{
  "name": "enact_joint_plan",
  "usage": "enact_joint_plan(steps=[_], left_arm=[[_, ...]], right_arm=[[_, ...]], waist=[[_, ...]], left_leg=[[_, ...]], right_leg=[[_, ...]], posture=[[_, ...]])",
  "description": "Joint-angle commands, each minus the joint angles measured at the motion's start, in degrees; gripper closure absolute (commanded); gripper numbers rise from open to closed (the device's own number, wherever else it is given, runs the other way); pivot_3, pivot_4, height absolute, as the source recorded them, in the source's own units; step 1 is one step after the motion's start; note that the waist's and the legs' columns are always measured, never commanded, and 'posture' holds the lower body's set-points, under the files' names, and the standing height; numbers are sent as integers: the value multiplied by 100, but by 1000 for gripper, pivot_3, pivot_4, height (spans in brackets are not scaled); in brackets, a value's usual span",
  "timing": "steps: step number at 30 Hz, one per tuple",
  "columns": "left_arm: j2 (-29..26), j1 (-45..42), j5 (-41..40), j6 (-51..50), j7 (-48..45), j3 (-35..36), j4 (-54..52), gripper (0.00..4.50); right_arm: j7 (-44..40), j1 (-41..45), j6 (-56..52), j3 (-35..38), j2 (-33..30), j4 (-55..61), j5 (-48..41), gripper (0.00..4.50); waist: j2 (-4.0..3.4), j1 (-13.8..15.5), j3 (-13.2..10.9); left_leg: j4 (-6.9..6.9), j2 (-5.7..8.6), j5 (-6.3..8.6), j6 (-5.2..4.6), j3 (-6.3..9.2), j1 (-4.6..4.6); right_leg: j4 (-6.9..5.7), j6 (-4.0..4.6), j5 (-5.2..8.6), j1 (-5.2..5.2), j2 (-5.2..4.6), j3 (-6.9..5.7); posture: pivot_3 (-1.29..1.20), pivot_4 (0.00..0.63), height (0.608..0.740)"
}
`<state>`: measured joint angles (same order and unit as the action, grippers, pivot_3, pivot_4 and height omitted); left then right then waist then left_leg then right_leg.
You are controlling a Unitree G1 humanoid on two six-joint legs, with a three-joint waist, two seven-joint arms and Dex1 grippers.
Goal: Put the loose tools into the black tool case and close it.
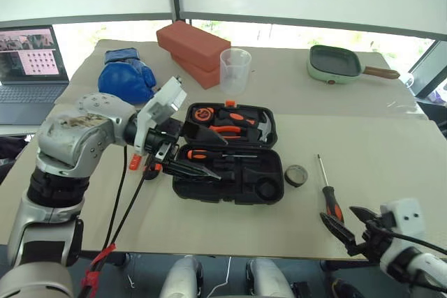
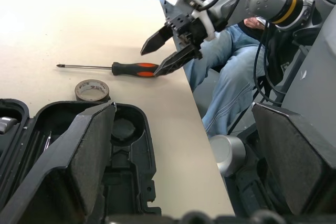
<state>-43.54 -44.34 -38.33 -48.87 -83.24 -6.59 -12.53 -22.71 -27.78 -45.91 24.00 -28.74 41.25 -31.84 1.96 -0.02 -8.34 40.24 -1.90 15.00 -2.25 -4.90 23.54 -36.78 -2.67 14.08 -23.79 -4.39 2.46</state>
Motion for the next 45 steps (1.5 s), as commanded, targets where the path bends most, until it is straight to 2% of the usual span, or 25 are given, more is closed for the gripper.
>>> enact_joint_plan(steps=[1,5,9,12,16,19,21,23,25,30,35,40,45], left_arm=[[-36,-217,43,164,30,15,70,49],[-40,-227,169,269,269,33,125,0],[-52,-236,86,131,462,104,120,0],[-122,-114,108,191,564,164,11,0],[-289,97,72,198,683,283,-198,0],[-442,310,56,169,836,437,-395,0],[-601,524,38,186,937,599,-583,0],[-811,969,-158,-70,1259,1060,-1027,0],[-954,1310,-310,-211,1449,1333,-1343,0],[-1333,2321,-432,-305,1740,1929,-1923,0],[-1623,3223,-686,-470,1907,2689,-2317,0],[-1722,3862,-818,-510,2029,3193,-2550,0],[-1725,3904,-919,-456,2223,3252,-2538,0]], right_arm=[[398,356,172,-318,20,-513,549,0],[542,625,243,-423,112,-629,717,1038],[581,599,155,-404,-17,-342,877,2485],[495,708,-82,5,-231,-102,678,3463],[169,1526,-488,614,-728,-193,31,3460],[-344,2458,-770,696,-1229,-468,-666,3460],[-773,3185,-590,411,-1607,-742,-788,3460],[-1680,4458,-8,-645,-1921,-1387,-505,3460],[-2320,5129,361,-1315,-2036,-1834,-303,3460],[-3943,6089,1571,-2713,-2018,-3045,422,3460],[-5013,6769,2749,-3671,-1691,-4229,1205,3460],[-5376,7183,3620,-4067,-1324,-5369,1849,3460],[-5564,7376,4131,-4127,-1107,-6132,2211,3460]], waist=[[0,-1,0],[1,-7,1],[1,-12,0],[1,-12,0],[-1,-52,-1],[-2,-98,-2],[-3,-106,-4],[-2,-134,-9],[-5,-173,-20],[4,-30,-25],[9,-5,-32],[7,-12,-34],[5,-20,-35]], left_leg=[[0,1,0,0,-1,0],[0,1,0,0,-1,-2],[0,-1,0,0,-1,-2],[0,1,0,0,-2,8],[1,0,-2,1,-4,20],[0,-1,-2,1,-6,18],[-12,-3,-2,1,-2,15],[-24,-2,-4,3,-2,14],[-29,-3,-4,4,-8,10],[-41,-2,-4,4,-1,21],[-33,-3,-1,0,-11,33],[-36,-4,-4,5,-8,28],[-37,-3,-7,11,-8,26]], right_leg=[[-1,0,0,-1,0,0],[0,-1,0,2,0,2],[-1,-1,0,1,1,2],[-2,-2,-1,-9,-1,3],[-8,-3,-2,-25,0,8],[-10,-3,-3,-27,3,13],[-8,0,-3,-28,8,12],[-6,3,-3,-32,8,11],[-2,6,-6,-36,8,19],[8,5,-2,-40,0,-2],[16,-4,-5,-47,-12,-3],[9,0,-4,-47,-10,-8],[5,2,-4,-47,-9,-9]], posture=[[0,150,738],[0,150,738],[0,150,738],[0,150,738],[0,150,738],[0,150,738],[0,150,738],[0,150,738],[0,150,738],[0,150,738],[0,150,738],[0,150,738],[0,150,738]])
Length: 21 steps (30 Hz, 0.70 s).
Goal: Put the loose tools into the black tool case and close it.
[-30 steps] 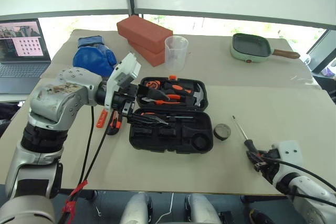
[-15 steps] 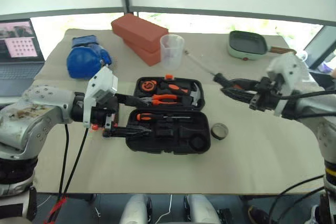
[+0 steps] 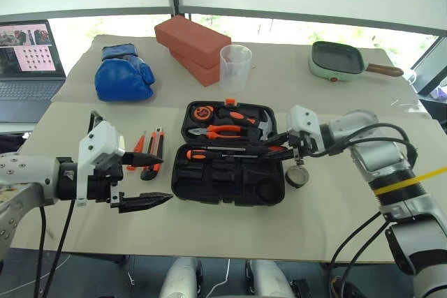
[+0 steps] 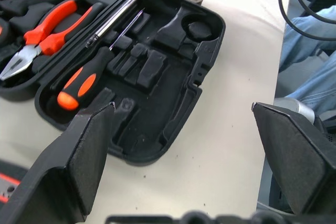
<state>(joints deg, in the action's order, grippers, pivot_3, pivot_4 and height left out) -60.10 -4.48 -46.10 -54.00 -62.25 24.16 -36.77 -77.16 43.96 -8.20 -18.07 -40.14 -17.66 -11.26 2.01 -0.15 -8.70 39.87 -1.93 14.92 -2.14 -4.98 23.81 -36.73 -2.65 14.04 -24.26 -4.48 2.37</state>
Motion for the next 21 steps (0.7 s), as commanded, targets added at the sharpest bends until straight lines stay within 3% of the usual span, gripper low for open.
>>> enact_joint_plan(steps=[1,21], left_arm=[[-71,-106,-151,78,161,135,-98,0],[-221,-689,-59,452,237,-518,429,0]], right_arm=[[-134,224,434,80,72,-352,210,3460],[123,-32,76,-24,670,-130,666,3460]], waist=[[0,-10,0],[-6,-52,-4]], left_leg=[[0,0,0,1,0,-1],[-6,2,-3,8,-1,-4]], right_leg=[[-1,0,0,0,0,0],[-6,7,-2,-1,4,-2]], posture=[[0,150,738],[0,150,738]])
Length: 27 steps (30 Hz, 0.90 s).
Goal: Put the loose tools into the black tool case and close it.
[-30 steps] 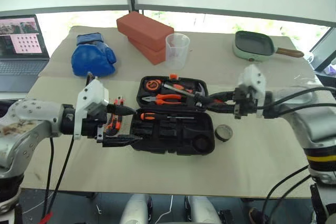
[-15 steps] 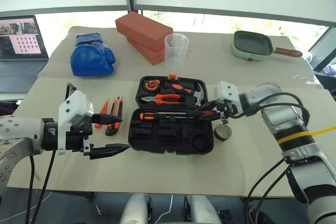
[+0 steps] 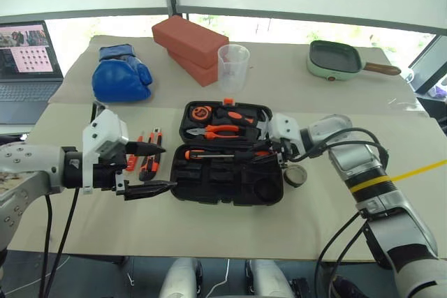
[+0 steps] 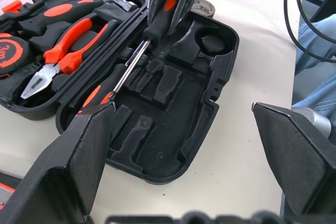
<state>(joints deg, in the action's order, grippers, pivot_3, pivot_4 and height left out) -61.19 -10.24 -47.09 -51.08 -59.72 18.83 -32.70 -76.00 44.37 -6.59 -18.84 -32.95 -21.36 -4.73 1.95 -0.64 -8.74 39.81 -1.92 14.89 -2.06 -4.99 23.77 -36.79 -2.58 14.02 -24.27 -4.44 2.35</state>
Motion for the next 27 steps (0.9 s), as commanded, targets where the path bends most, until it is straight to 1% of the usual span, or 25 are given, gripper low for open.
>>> enact_joint_plan(steps=[1,5,7,9,10,11,12,14,15,16,17,18,19,20,23,25,26,27], left_arm=[[-115,-130,51,172,-22,3,39,0],[-131,-184,83,236,-39,-45,103,0],[-134,-224,112,276,-47,-87,145,0],[-131,-281,140,308,-48,-142,189,0],[-128,-305,149,325,-47,-163,204,0],[-123,-329,141,329,-39,-175,214,0],[-119,-344,138,332,-36,-182,222,0],[-109,-352,158,351,-46,-194,236,0],[-102,-356,169,357,-49,-200,242,0],[-95,-360,178,362,-47,-206,246,0],[-86,-365,193,372,-38,-221,251,0],[-80,-366,207,383,-31,-234,252,0],[-78,-361,220,394,-26,-246,250,0],[-77,-347,230,404,-23,-251,242,0],[-78,-311,243,415,-24,-243,226,0],[-87,-285,260,423,-35,-234,222,0],[-91,-278,264,422,-36,-231,222,0],[-93,-275,267,419,-34,-229,223,0]], right_arm=[[-4,-115,-120,53,-49,307,9,3460],[17,-257,-258,52,-49,562,11,3460],[40,-302,-282,39,-49,613,31,2448],[57,-317,-396,59,-40,716,2,1885],[54,-310,-548,113,-24,825,-92,1473],[-1,-277,-854,241,3,1041,-346,1173],[-43,-253,-1075,335,25,1194,-524,966],[15,-161,-1583,544,122,1424,-866,222],[93,-134,-1687,584,169,1454,-916,48],[173,-121,-1758,597,207,1466,-933,48],[239,-138,-1751,566,232,1448,-893,380],[276,-168,-1724,535,246,1435,-865,555],[294,-203,-1696,507,252,1426,-842,883],[316,-244,-1669,474,253,1409,-810,1317],[385,-321,-1656,419,258,1369,-760,2250],[418,-358,-1621,396,260,1340,-735,2982],[436,-379,-1604,379,262,1320,-710,3276],[464,-404,-1582,360,274,1287,-675,3695]], waist=[[0,-7,0],[0,-10,0],[-1,-12,0],[0,-11,0],[0,-11,0],[-1,-11,0],[0,-17,0],[-1,-26,0],[-1,-26,0],[-1,-21,0],[-1,-17,0],[-1,-16,0],[-1,-6,0],[-1,7,-1],[-1,11,-1],[-1,-2,-1],[-1,-7,-1],[-1,-8,-1]], left_leg=[[0,0,0,0,0,0],[-1,0,0,0,0,0],[-1,-1,0,0,0,0],[-3,-1,0,1,-1,0],[-3,-1,0,0,-1,0],[-3,-1,0,1,-1,0],[-3,-1,0,0,-1,0],[-3,-3,0,1,-1,0],[-4,-4,0,1,0,-1],[-4,-4,-1,1,0,-1],[-3,-3,-1,1,0,-1],[-3,-2,-1,1,0,0],[-2,-2,-1,1,0,-1],[-2,-1,-1,1,0,0],[0,1,-1,1,-1,0],[-1,0,-1,1,-1,0],[-1,-1,-1,1,-1,0],[-2,-1,-1,2,-1,0]], right_leg=[[0,0,0,-1,0,0],[0,0,0,-1,1,1],[-1,1,0,-2,2,0],[-1,1,1,-3,3,0],[-1,1,1,-2,3,0],[0,2,1,-2,3,0],[0,1,1,-2,3,0],[-1,2,1,-2,4,1],[-1,3,0,-3,5,1],[-3,3,0,-3,5,1],[-3,3,0,-2,5,0],[-3,3,0,-2,3,0],[-2,3,0,-1,3,0],[-1,3,0,-1,2,-1],[-1,3,0,0,1,-1],[-1,3,0,-1,2,-1],[-2,3,0,-1,2,-1],[-2,3,0,-1,3,-1]], posture=[[0,150,738],[0,150,738],[0,150,738],[0,150,738],[0,150,738],[0,150,738],[0,150,738],[0,150,738],[0,150,738],[0,150,738],[0,150,738],[0,150,738],[0,150,738],[0,150,738],[0,150,738],[0,150,738],[0,150,738],[0,150,738]])
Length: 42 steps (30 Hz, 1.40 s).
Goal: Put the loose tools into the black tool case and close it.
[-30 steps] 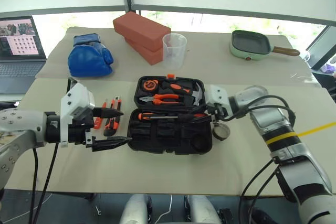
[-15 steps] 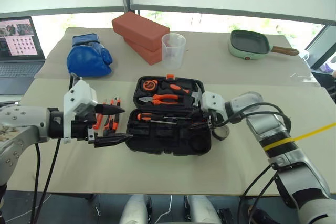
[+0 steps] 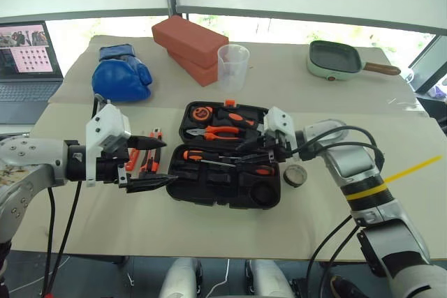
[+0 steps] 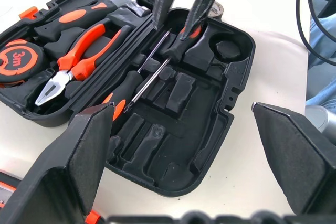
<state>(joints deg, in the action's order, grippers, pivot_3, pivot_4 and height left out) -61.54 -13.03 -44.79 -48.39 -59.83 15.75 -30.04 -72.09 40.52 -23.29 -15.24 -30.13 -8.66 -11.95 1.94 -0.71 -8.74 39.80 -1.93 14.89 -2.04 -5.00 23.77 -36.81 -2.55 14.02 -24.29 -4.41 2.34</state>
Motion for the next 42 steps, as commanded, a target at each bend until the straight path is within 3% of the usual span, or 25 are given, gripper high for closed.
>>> enact_joint_plan(steps=[1,3,18,28,33,39,42], left_arm=[[-65,15,39,150,-25,90,-50,0],[-73,5,42,147,-27,90,-44,0],[-73,-192,190,289,-131,-115,137,0],[181,490,447,268,446,282,196,0],[598,1539,647,8,1163,1352,75,0],[1472,3795,1266,-211,1626,3243,-263,0],[1690,4096,1091,-607,1850,3779,-392,0]], right_arm=[[108,-52,68,-16,12,-1,67,4001],[157,-124,98,-86,72,-33,129,4464],[654,-262,343,-943,176,-392,1192,4464],[293,-89,-1534,652,-35,1534,-963,4464],[200,-137,-2106,1226,-582,2178,-1689,3033],[195,-201,-2171,1665,-968,2501,-2215,960],[228,-288,-2180,1747,-1093,2679,-2405,20]], waist=[[0,-1,0],[0,-2,0],[4,-12,4],[-3,-10,-2],[-1,-7,-3],[2,-73,-5],[6,-21,-7]], left_leg=[[0,0,0,0,0,0],[0,0,0,0,-1,0],[-2,-1,-1,2,-5,-38],[-2,-2,-3,4,-3,-17],[-6,-13,-2,4,0,-22],[-15,-18,1,3,-6,-23],[-19,-27,5,7,-7,-28]], right_leg=[[0,0,0,0,0,0],[0,0,0,0,0,0],[-9,4,2,25,1,3],[-19,6,3,2,-1,5],[-16,10,3,4,-3,2],[-3,12,3,1,-11,3],[0,22,4,2,-11,-2]], posture=[[0,150,738],[0,150,738],[0,150,738],[0,150,738],[0,150,738],[0,150,738],[0,150,738]])
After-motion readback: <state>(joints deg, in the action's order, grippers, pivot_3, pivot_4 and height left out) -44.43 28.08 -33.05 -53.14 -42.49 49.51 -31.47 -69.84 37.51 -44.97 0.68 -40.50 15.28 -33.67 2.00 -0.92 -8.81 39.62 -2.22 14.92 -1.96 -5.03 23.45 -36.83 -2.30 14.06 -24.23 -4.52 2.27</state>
